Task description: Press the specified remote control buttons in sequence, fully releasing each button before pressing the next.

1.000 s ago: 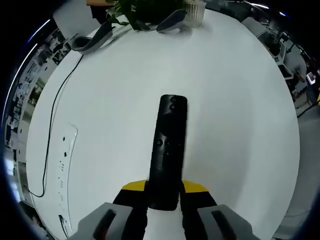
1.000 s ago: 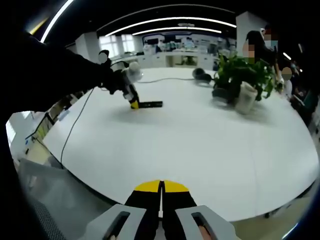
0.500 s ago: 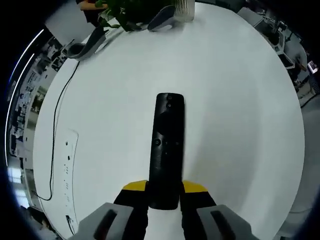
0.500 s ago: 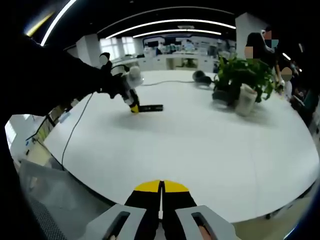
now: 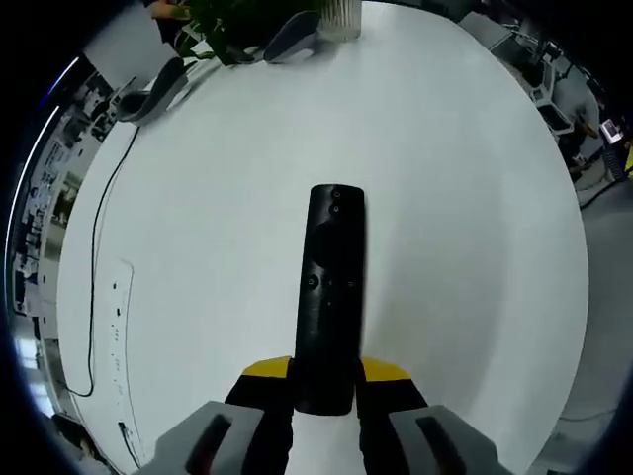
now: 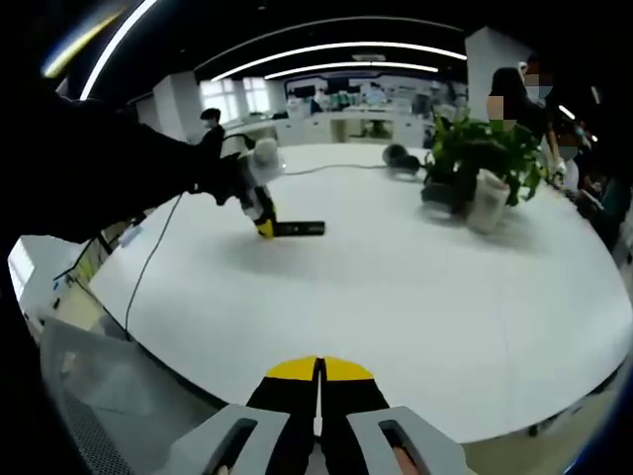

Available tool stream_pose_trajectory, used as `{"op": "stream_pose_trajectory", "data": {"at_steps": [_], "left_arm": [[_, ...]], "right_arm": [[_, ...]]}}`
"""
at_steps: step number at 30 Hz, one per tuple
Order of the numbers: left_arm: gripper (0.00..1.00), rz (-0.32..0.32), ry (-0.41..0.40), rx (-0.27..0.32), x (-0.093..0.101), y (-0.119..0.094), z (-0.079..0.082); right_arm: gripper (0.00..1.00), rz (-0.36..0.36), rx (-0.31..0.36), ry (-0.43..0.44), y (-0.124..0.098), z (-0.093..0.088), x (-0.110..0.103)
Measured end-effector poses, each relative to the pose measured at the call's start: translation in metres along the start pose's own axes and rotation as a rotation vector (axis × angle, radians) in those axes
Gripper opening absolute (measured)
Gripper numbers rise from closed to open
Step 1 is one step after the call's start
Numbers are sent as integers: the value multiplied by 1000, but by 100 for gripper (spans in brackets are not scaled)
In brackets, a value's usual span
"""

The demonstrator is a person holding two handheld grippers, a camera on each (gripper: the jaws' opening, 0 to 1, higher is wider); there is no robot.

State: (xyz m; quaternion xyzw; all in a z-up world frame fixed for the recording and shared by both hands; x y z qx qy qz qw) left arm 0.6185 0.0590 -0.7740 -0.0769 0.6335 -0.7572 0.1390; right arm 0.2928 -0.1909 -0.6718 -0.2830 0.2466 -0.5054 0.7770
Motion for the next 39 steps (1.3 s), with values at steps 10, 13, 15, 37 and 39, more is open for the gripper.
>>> {"op": "stream_pose_trajectory", "data": {"at_steps": [10,13,15,37,39], "left_arm": [[23,-16,2,6,20,-1,-7],[23,-23,3,1,26,-2,-10],[23,-29,6,1,32,-2,-12],[23,-61,-10,15,87,-9,-24],[23,-65,-10,17,92,-9,-26]], "right_arm": [[0,6,14,1,-1,1,0],[0,7,17,1,-1,1,0],[0,7,21,2,-2,2,0],[0,31,47,-4,-3,3,-3],[0,34,47,-6,-3,3,-3]]}}
Point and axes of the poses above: the point that each gripper's makers call its tool centre point, and the gripper's own axes: y roughly forward along the fingers, x roughly to its right, z roughly out of its top, the point moved 9 cm from there along -y, roughly backward along the fingers, and after that the axes turned 2 degrees about -y, right-handed, at the moved point
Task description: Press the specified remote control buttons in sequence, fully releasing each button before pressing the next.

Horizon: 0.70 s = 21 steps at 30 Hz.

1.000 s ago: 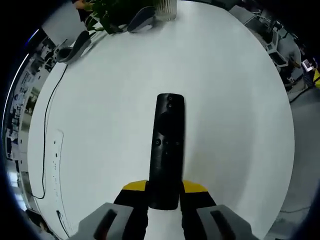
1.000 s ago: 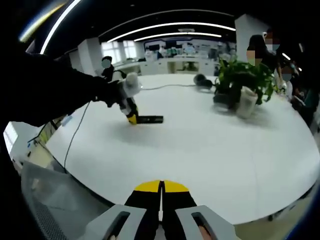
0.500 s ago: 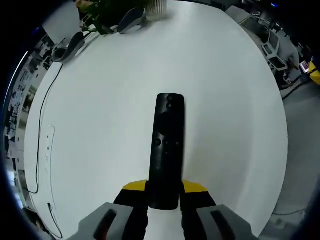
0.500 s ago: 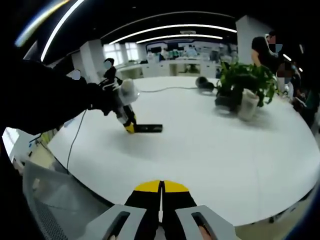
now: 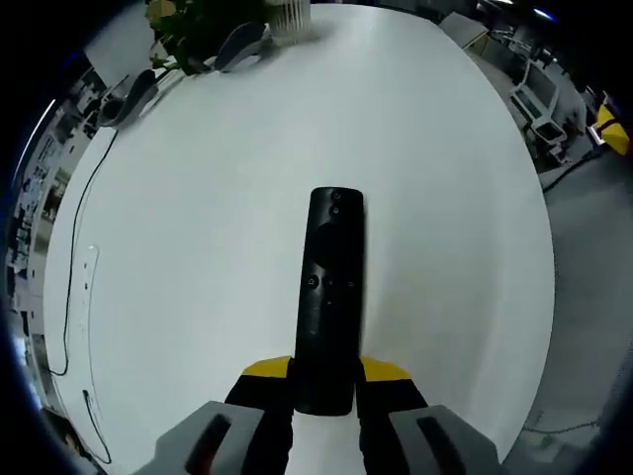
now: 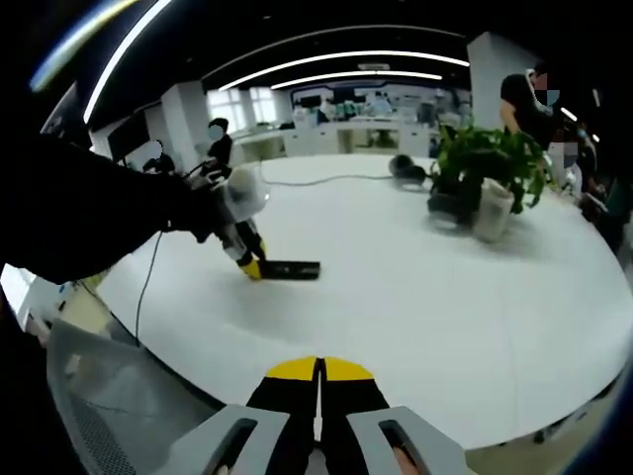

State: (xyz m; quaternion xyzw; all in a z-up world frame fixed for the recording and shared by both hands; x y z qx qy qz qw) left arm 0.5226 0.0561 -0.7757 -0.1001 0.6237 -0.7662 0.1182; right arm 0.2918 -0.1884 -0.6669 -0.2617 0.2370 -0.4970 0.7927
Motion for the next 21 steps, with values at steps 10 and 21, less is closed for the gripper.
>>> {"op": "stream_pose_trajectory", "data": {"at_steps": [10,21], "left_arm": [[23,-16,-2,3,28,-3,-7],[23,-39,-6,13,60,-3,-17]], "right_arm": [[0,6,3,-6,-1,0,-1],[0,11,9,-17,-2,0,-3]]}}
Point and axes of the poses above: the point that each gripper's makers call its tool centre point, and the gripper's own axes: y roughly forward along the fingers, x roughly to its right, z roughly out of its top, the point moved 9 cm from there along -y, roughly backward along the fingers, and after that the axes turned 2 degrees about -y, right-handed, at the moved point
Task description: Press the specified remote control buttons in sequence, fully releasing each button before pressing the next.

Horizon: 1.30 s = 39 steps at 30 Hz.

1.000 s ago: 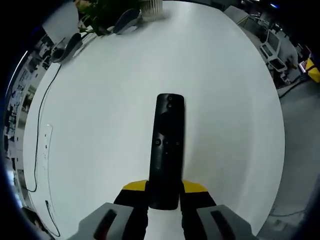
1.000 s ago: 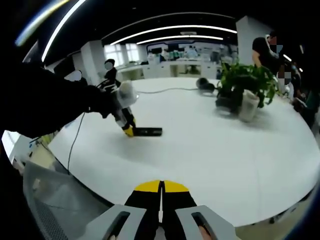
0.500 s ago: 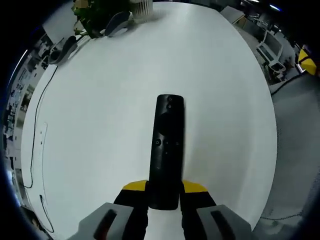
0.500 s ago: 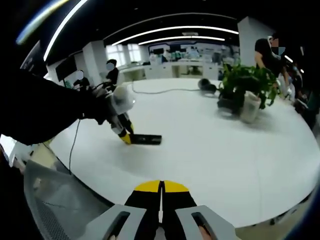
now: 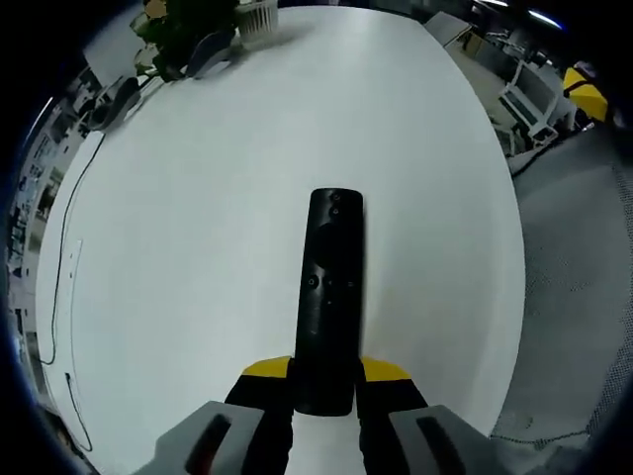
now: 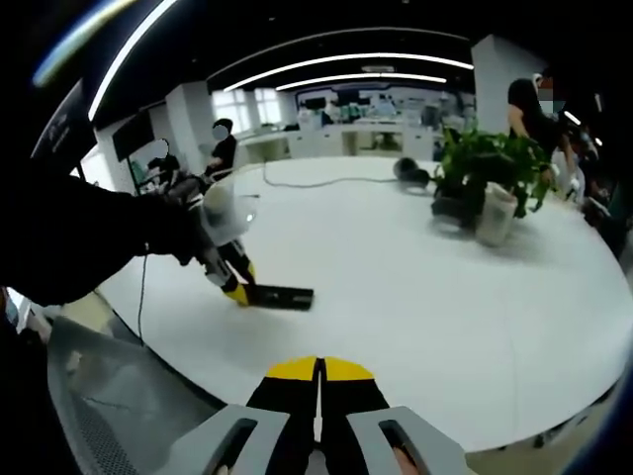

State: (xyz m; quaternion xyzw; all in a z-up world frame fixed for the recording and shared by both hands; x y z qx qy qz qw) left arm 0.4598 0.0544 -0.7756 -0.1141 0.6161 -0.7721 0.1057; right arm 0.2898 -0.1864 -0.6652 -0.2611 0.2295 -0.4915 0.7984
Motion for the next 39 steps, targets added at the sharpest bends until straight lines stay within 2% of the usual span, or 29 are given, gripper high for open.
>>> {"op": "stream_pose_trajectory", "data": {"at_steps": [14,22,26,39], "left_arm": [[23,5,3,-12,21,-5,-11],[23,-6,2,-16,42,0,-19],[23,-4,27,-18,53,2,-22],[23,-7,23,-21,75,1,-27]], "right_arm": [[0,3,-9,-23,0,-1,-2],[0,4,-19,-31,1,-2,-3],[0,5,-22,-38,1,-2,-4],[0,8,-20,-42,0,-2,-5]]}}
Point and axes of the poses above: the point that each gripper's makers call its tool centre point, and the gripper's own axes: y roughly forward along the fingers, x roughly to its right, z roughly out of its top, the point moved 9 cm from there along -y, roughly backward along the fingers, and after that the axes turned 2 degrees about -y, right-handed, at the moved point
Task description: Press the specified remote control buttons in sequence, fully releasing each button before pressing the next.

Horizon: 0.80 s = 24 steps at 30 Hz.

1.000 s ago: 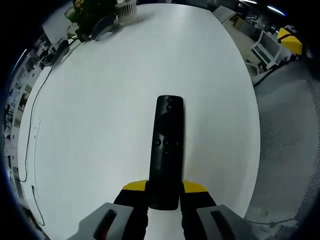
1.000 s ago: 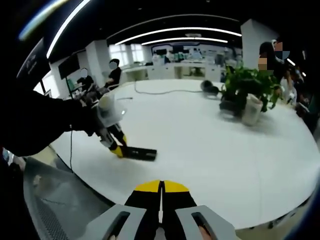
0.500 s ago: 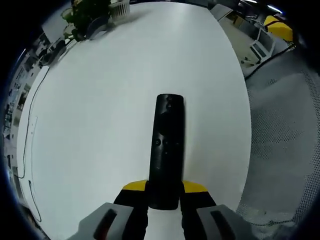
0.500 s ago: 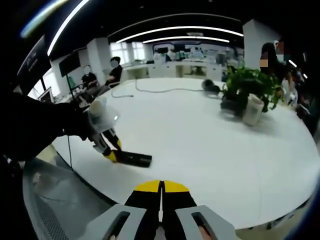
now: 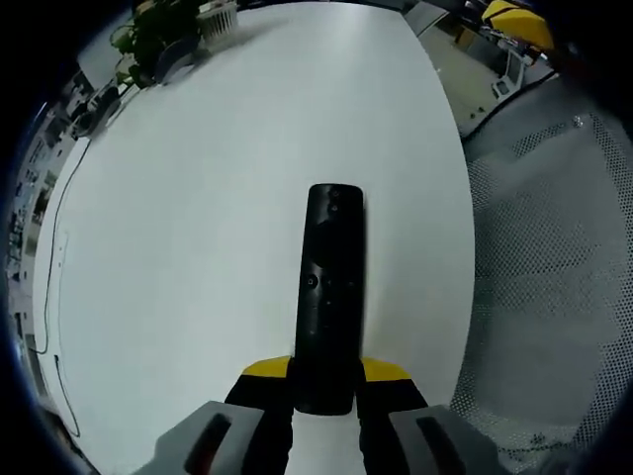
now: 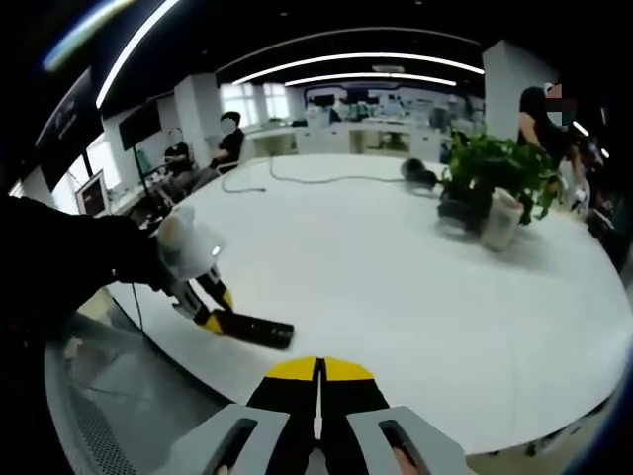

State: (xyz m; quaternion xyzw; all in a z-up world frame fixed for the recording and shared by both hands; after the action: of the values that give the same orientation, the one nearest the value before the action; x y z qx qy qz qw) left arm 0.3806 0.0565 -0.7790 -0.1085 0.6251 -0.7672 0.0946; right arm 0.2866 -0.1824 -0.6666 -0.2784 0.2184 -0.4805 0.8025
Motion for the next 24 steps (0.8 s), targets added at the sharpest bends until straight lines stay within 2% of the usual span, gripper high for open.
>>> {"op": "stream_pose_trajectory", "data": {"at_steps": [18,24], "left_arm": [[23,6,-6,15,34,0,-9],[23,12,-17,26,46,0,-10]], "right_arm": [[0,25,-12,-1,1,0,-2],[0,86,-17,17,3,4,-5]]}}
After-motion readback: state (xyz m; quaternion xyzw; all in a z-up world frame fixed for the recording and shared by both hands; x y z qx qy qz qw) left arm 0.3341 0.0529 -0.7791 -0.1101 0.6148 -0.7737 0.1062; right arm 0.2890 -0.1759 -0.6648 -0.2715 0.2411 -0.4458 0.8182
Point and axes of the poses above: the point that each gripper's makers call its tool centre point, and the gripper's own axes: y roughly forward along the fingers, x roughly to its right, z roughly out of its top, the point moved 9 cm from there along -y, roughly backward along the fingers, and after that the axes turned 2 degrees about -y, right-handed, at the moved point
